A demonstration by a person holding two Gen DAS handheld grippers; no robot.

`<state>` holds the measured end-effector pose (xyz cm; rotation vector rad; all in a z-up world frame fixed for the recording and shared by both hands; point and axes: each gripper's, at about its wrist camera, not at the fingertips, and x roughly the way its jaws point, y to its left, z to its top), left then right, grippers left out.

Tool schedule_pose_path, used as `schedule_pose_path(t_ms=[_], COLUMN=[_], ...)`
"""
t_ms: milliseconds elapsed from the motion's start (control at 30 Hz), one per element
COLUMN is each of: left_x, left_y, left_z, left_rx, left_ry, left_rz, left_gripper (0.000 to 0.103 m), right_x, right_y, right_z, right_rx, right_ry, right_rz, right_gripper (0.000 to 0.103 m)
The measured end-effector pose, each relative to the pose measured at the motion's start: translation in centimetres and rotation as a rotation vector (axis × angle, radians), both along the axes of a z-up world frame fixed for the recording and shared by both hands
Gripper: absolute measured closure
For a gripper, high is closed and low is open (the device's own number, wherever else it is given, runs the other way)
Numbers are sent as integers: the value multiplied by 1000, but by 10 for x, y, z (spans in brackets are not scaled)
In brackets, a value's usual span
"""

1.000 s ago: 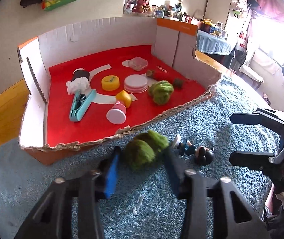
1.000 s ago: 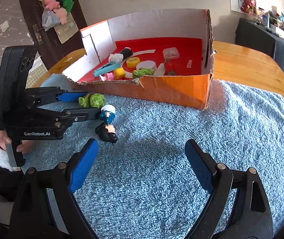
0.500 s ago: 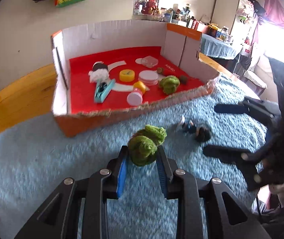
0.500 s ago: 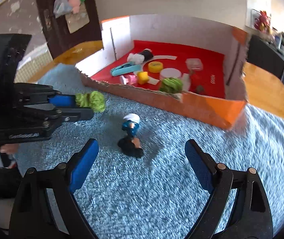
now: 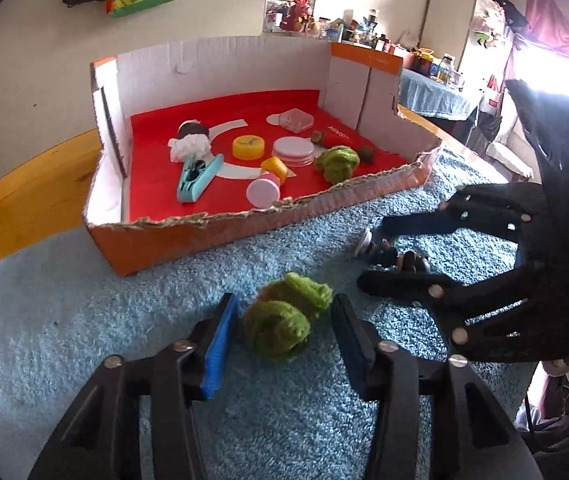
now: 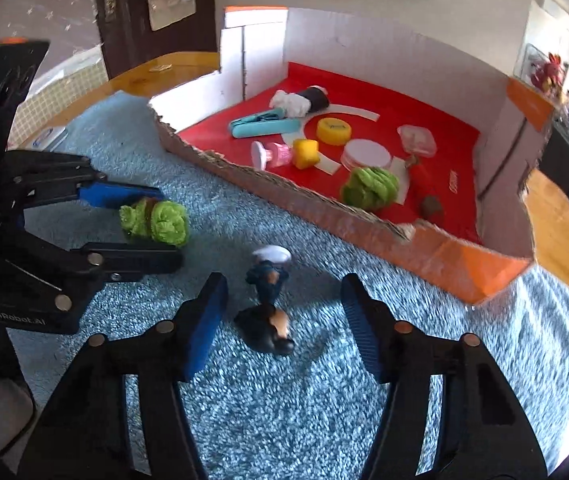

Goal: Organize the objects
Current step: 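Close the left tool on the green knitted toy while the right grasps the figure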

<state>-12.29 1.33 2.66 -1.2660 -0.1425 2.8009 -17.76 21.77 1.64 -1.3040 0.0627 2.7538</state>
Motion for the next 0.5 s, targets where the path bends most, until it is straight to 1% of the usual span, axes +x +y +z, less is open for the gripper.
schedule_pose_path(t_ms=[33,67,133,233,300,367,500], left_x=[0,-1,1,5,9,13,21], left_y=[0,-1,-3,-3,-2,-2,-1], left_z=[0,0,0,5,11,18,34], left_rx=[-2,5,19,21,20,34,45], left_ry=[2,4,12,29,48,65,100], left_rz=[1,4,13,17,15,9,3], left_gripper=[68,68,70,70,70,70,70], right_x=[-2,-3,-3,0,4,10,20], right_y=[-2,-3,-5,-3,-1,0,2], right_z=[-1,0,-1,-1,2,7,21], right_rx=[-2,-22,-19,-59,-74,-103,-133], right_ry=[0,6,7,18,37,63,114], right_rz=[15,34,44,34,20,9,-11], right_gripper=[67,81,81,81,81,81,81])
